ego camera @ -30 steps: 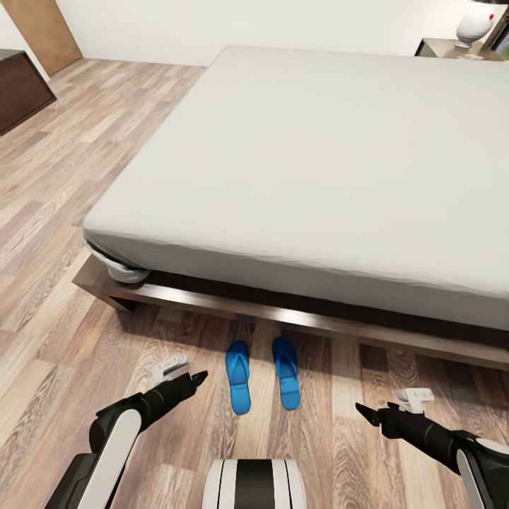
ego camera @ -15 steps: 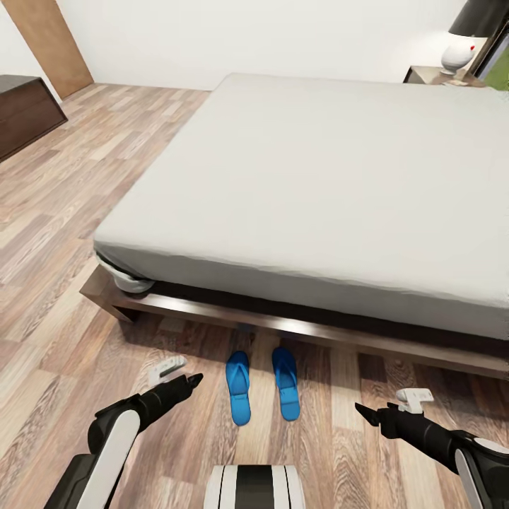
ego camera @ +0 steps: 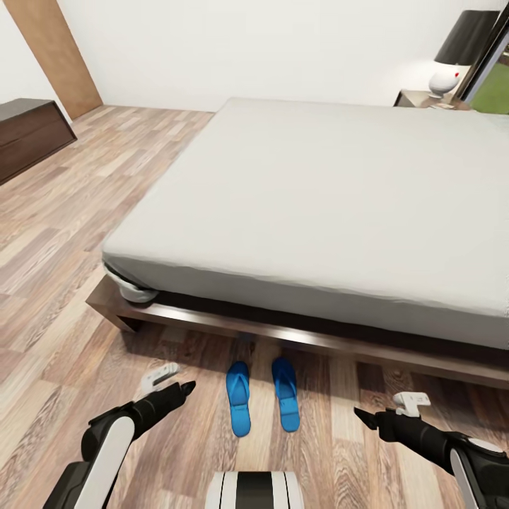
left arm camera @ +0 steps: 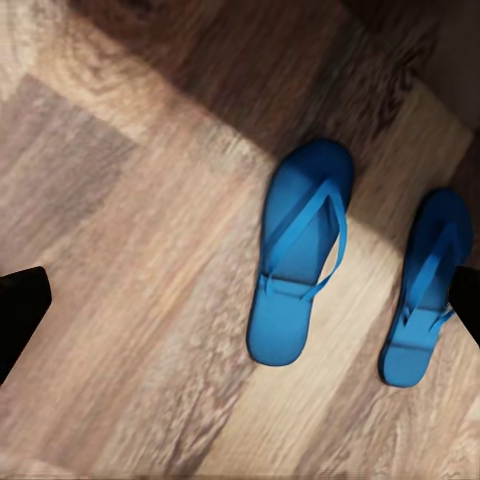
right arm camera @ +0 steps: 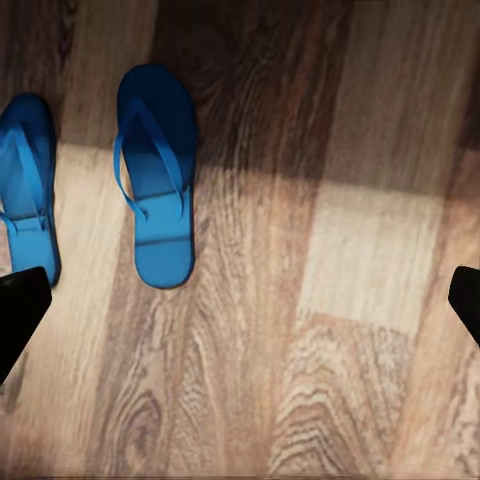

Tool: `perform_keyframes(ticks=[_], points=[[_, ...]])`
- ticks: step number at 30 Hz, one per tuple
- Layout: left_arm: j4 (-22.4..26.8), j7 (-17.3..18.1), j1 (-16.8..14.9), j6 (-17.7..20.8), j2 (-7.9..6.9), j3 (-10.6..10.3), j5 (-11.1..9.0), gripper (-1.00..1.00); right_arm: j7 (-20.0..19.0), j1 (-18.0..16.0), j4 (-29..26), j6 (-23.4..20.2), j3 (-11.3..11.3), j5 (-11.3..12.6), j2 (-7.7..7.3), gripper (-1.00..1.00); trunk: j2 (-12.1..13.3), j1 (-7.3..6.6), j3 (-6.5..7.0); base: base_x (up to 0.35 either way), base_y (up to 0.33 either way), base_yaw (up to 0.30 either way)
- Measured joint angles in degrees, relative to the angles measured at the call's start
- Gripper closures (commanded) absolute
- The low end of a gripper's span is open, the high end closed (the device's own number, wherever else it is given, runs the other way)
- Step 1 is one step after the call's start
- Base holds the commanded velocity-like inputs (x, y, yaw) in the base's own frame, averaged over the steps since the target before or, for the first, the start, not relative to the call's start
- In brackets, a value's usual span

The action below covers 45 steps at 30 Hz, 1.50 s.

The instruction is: In the bedroom, move the book from the bed onto either nightstand, and place the two sandals side by side next to the bed.

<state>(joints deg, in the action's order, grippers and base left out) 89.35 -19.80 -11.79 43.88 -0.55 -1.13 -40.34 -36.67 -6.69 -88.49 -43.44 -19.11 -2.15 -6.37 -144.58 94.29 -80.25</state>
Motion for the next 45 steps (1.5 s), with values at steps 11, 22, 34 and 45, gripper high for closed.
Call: perform_keyframes(ticks=[11, 22, 34, 45], points=[[-1.15, -0.23, 2.6, -0.9, -0.3, 0.76, 0.01, -1.0, 0.06, -2.52, 6.69, -1.83, 0.51, -1.58, -0.11, -1.0, 0.15, -0.28, 2.44, 0.0, 0.0, 0.0], [-3.77, -0.08, 5.57, -3.12, -0.2, 4.25, 0.08, -1.0, -0.1, -3.42, 10.21, -2.33, 0.41, -4.19, -0.36, -1.0, 0.3, -0.57, 4.88, 0.0, 0.0, 0.0], [-11.2, -0.27, 6.13, -7.8, 0.36, 4.59, -0.1, -1.0, -0.26, -1.44, 11.17, -1.97, 0.58, -5.25, -0.38, -1.0, 0.46, -0.88, 7.54, 0.0, 0.0, 0.0], [-16.28, 0.26, 6.66, -9.66, 0.34, 4.63, -0.05, -1.0, -0.2, 0.04, 14.64, -0.91, 0.4, -7.86, -0.38, -1.0, 0.6, -1.16, 9.98, 0.0, 0.0, 0.0]])
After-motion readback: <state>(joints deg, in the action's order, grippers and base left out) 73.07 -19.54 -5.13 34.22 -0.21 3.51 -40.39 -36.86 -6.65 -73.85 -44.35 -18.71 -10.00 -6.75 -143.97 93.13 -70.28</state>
